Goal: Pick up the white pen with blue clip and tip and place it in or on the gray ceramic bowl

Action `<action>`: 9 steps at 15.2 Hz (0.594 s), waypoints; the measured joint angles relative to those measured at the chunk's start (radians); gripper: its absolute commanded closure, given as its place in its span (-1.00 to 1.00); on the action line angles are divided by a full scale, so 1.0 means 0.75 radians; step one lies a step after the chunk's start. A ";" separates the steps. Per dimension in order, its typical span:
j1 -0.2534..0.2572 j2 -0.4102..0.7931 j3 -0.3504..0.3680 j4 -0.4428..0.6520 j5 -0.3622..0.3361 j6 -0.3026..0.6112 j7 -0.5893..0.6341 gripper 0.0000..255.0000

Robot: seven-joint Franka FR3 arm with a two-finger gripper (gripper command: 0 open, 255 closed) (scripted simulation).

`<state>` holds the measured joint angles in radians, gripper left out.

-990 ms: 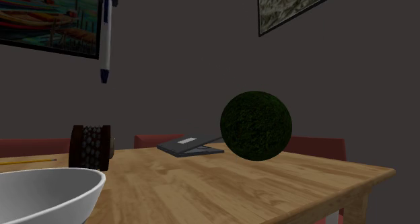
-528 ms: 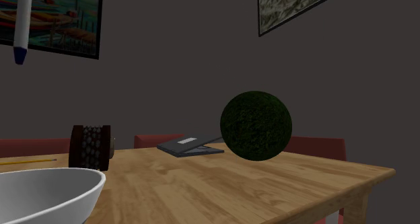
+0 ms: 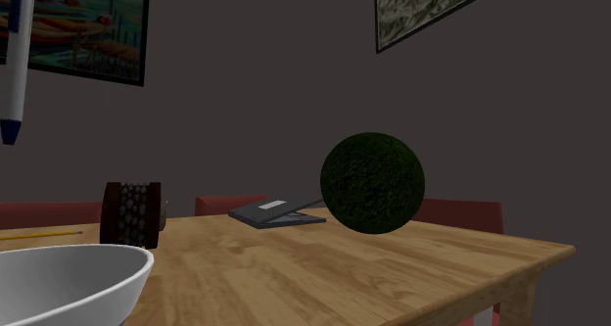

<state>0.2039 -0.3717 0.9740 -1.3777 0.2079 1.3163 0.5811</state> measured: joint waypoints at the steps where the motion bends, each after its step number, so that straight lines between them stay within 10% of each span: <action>1: 0.011 -0.017 -0.016 -0.033 0.011 0.019 -0.008 1.00; 9: 0.088 -0.144 -0.113 -0.287 0.084 0.161 -0.065 1.00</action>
<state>0.2701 -0.4800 0.8896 -1.5928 0.2713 1.4369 0.5326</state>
